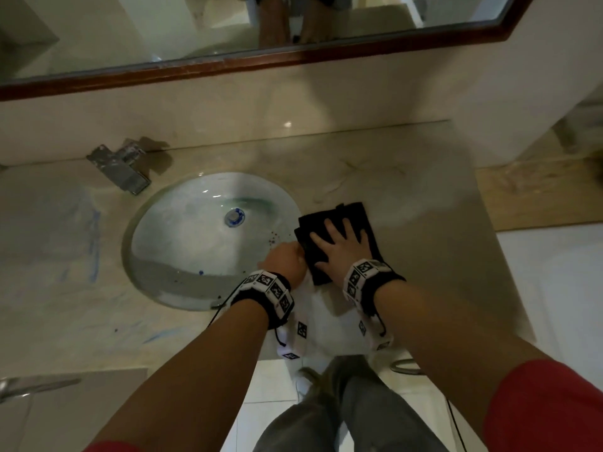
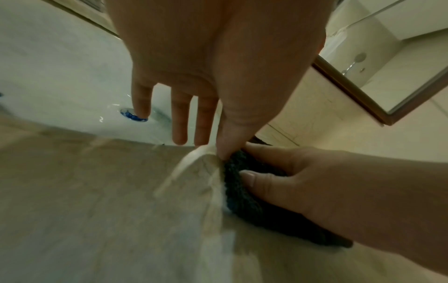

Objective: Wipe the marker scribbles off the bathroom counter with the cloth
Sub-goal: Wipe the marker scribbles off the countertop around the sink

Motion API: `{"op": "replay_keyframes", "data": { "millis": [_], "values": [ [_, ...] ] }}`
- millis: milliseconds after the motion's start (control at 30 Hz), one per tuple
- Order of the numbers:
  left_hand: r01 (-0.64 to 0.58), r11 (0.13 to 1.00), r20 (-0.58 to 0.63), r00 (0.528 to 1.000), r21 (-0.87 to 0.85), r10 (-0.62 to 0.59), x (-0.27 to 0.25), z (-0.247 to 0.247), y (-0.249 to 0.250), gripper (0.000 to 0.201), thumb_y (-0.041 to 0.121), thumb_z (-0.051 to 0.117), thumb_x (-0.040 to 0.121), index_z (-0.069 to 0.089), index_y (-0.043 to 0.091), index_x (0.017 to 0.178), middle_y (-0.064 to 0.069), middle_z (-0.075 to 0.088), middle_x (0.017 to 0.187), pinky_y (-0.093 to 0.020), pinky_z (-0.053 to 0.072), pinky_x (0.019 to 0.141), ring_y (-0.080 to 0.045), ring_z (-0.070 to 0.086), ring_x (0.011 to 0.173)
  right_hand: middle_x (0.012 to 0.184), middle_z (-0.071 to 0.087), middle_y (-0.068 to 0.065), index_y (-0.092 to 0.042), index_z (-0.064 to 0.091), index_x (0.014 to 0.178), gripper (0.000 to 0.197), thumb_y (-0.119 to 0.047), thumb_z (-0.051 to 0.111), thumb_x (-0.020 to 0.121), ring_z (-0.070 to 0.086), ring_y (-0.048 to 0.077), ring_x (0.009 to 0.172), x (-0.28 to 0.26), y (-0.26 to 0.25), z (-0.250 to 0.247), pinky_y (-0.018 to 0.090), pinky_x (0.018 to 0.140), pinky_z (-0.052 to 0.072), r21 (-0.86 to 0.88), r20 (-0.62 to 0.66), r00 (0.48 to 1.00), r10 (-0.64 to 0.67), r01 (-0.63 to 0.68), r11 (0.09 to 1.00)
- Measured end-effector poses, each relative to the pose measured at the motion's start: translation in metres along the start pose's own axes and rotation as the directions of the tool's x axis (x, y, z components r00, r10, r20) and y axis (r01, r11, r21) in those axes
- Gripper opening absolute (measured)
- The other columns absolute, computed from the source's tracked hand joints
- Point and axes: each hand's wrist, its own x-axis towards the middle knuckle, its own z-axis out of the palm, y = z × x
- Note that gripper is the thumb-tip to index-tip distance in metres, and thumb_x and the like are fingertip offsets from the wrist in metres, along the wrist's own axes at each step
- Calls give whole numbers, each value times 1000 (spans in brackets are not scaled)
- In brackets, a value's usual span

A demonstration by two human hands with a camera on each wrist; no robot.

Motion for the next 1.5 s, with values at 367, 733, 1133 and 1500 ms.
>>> {"op": "replay_keyframes", "data": {
  "millis": [367, 733, 1133, 1500],
  "values": [
    [248, 938, -58, 969, 244, -241, -11, 36, 28, 56, 43, 67, 81, 42, 24, 126, -7, 44, 129, -53, 42, 97, -34, 47, 118, 161, -15, -13, -52, 1, 149, 69, -64, 39, 93, -15, 31, 147, -41, 111, 4, 57, 118, 1, 107, 47, 995, 93, -98, 989],
    [294, 921, -144, 953, 257, -265, 3, 54, 21, 56, 44, 70, 73, 46, 20, 117, -15, 50, 121, -47, 43, 96, -38, 49, 113, 161, -16, -11, -47, -1, 151, 70, -62, 38, 94, -12, 30, 148, -102, 234, 18, 57, 118, 7, 201, 60, 947, 317, -322, 925],
    [286, 917, -164, 955, 277, -248, -1, 56, 19, 49, 40, 68, 78, 46, 19, 117, -14, 49, 120, -48, 43, 94, -40, 48, 112, 161, -17, -8, -46, 0, 151, 69, -60, 38, 95, -15, 33, 147, -90, 106, 39, 59, 117, -1, 13, 31, 1000, 4, -5, 1000],
    [304, 843, -138, 953, 444, -271, -23, 74, 20, 54, 49, 59, 74, 43, 23, 119, -13, 46, 119, -58, 43, 91, -39, 44, 112, 162, -15, -7, -46, -3, 151, 71, -62, 38, 95, -10, 31, 148, -159, 239, 57, 51, 118, 10, 99, 27, 979, 204, -206, 974]
  ]
}}
